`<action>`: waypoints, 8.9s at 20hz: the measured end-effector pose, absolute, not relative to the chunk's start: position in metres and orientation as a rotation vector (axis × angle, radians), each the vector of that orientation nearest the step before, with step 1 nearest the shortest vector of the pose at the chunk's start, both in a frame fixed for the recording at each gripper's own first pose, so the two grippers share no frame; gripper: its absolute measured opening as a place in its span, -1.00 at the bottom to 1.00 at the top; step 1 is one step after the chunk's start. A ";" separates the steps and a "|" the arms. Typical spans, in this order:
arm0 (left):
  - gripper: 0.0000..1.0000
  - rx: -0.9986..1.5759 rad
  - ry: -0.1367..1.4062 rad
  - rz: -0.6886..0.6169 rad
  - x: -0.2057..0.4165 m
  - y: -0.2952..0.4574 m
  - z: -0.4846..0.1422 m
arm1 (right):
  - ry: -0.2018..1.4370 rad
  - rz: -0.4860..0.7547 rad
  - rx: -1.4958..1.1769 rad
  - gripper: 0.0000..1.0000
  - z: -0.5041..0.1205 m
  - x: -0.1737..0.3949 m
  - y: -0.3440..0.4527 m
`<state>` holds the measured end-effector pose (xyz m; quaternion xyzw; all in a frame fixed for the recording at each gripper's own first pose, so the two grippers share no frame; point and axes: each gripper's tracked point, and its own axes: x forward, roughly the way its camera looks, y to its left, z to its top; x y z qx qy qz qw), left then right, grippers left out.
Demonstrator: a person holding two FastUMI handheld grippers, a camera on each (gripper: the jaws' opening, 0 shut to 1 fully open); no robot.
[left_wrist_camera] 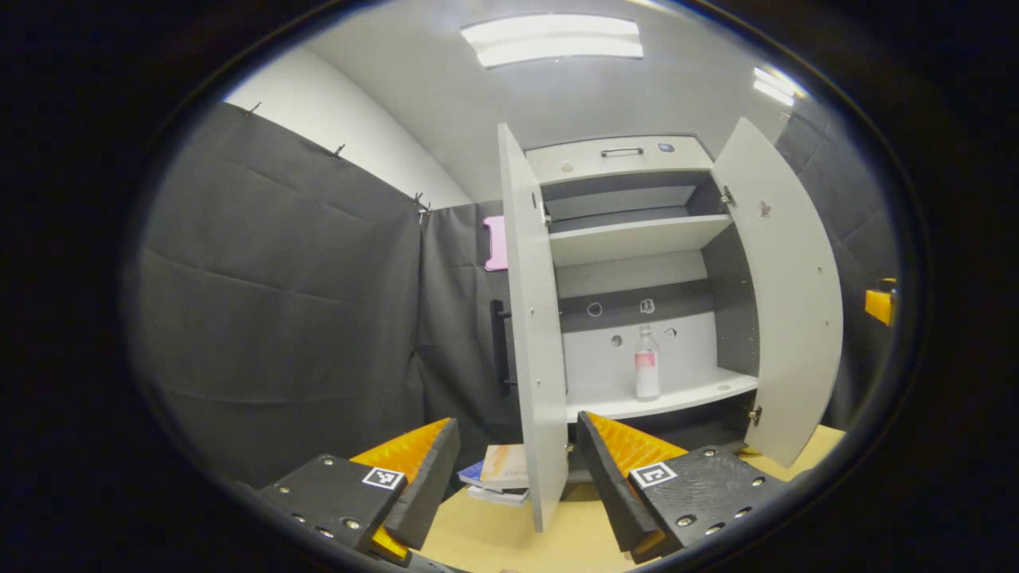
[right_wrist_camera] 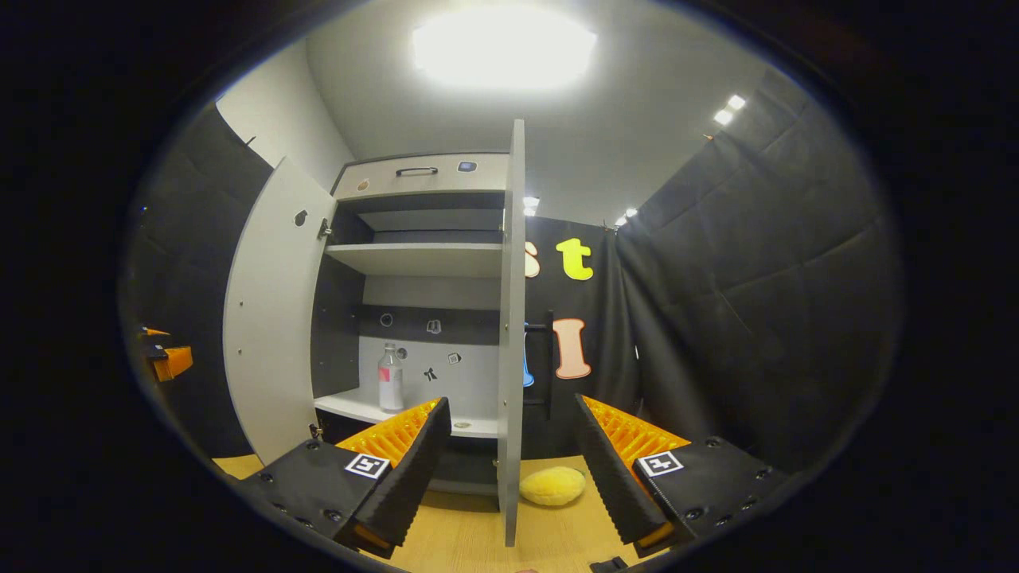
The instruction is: Grasp the bottle in the cabinet with the left hand and place it on the coaster, then close the right door with the right hand and the left door with the left hand.
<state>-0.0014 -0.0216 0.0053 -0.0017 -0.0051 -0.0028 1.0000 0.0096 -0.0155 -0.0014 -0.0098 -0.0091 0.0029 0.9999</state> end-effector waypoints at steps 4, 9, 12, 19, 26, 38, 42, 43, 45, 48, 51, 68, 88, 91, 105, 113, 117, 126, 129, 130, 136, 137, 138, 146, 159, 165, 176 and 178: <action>0.74 -0.024 -0.020 -0.046 0.005 -0.052 0.013 | -0.024 0.024 -0.049 0.86 -0.005 0.006 -0.024; 0.74 -0.035 -0.041 -0.086 0.013 -0.086 0.027 | -0.023 0.077 -0.006 0.94 -0.014 -0.001 -0.027; 0.74 -0.047 -0.058 -0.109 0.026 -0.104 0.037 | -0.022 0.089 -0.002 0.94 -0.018 -0.004 -0.034; 0.89 -0.080 -0.075 -0.196 0.071 -0.154 0.045 | -0.020 0.064 -0.004 0.86 -0.023 -0.004 -0.051; 0.74 -0.111 -0.075 -0.314 0.150 -0.205 0.036 | -0.025 0.022 -0.057 0.86 -0.025 0.005 -0.045; 0.74 -0.140 -0.021 -0.445 0.285 -0.265 -0.010 | 0.000 -0.068 -0.082 0.86 -0.038 0.030 -0.030; 0.74 -0.128 -0.017 -0.465 0.315 -0.285 -0.025 | 0.010 -0.092 -0.095 0.86 -0.041 0.038 -0.027; 0.75 -0.124 -0.016 -0.467 0.323 -0.289 -0.030 | 0.013 -0.099 -0.094 0.86 -0.043 0.039 -0.027; 0.74 -0.113 -0.007 -0.470 0.340 -0.297 -0.039 | 0.021 -0.117 -0.096 0.86 -0.046 0.042 -0.028; 0.75 -0.108 0.009 -0.470 0.358 -0.307 -0.053 | 0.036 -0.144 -0.106 0.86 -0.052 0.045 -0.030; 0.75 -0.106 0.040 -0.465 0.375 -0.314 -0.070 | 0.048 -0.166 -0.111 0.94 -0.056 0.049 -0.031; 0.66 -0.088 0.141 -0.445 0.437 -0.343 -0.114 | 0.069 -0.195 -0.161 0.87 -0.059 0.053 -0.025; 0.55 -0.109 0.064 -0.433 0.356 -0.310 -0.076 | 0.048 -0.066 -0.122 0.94 -0.049 -0.003 -0.032; 0.40 -0.099 0.065 -0.429 0.344 -0.305 -0.075 | 0.056 -0.038 -0.099 0.94 -0.050 -0.011 -0.034; 0.41 -0.133 0.076 -0.429 0.277 -0.295 -0.099 | 0.079 0.073 -0.092 0.95 -0.051 -0.046 -0.035; 0.41 -0.172 0.112 -0.431 0.231 -0.288 -0.142 | 0.086 0.128 -0.096 0.95 -0.054 -0.057 -0.026; 0.41 -0.155 0.144 -0.448 0.199 -0.286 -0.179 | 0.105 0.156 -0.089 0.95 -0.061 -0.060 -0.017; 0.40 -0.147 0.220 -0.466 0.146 -0.281 -0.260 | 0.120 0.194 -0.120 0.95 -0.075 -0.068 0.001; 0.41 -0.132 0.251 -0.462 0.137 -0.280 -0.289 | 0.135 0.206 -0.123 0.94 -0.079 -0.068 0.004; 0.55 -0.134 0.261 -0.464 0.135 -0.283 -0.298 | 0.137 0.206 -0.131 0.94 -0.080 -0.067 0.004; 0.55 -0.075 0.311 -0.488 0.120 -0.305 -0.345 | 0.178 0.208 -0.143 0.94 -0.096 -0.064 0.001; 0.55 -0.070 0.322 -0.487 0.118 -0.306 -0.353 | 0.186 0.208 -0.146 0.95 -0.102 -0.061 0.002; 0.55 -0.066 0.329 -0.482 0.117 -0.307 -0.358 | 0.197 0.211 -0.145 0.95 -0.104 -0.060 0.002; 0.41 -0.061 0.350 -0.449 0.108 -0.304 -0.379 | 0.237 0.220 -0.135 0.95 -0.116 -0.056 -0.002; 0.83 -0.049 0.340 -0.430 0.101 -0.293 -0.340 | 0.233 0.243 -0.065 0.95 -0.113 -0.052 0.001; 0.82 -0.084 0.238 -0.413 0.099 -0.278 -0.248 | 0.158 0.238 -0.018 0.87 -0.086 -0.044 -0.004; 0.82 -0.097 0.034 -0.307 0.106 -0.207 -0.065 | 0.114 0.183 0.027 0.95 -0.057 0.009 -0.021; 0.82 -0.102 0.030 -0.273 0.111 -0.187 -0.050 | 0.115 0.139 0.010 0.94 -0.052 0.023 -0.030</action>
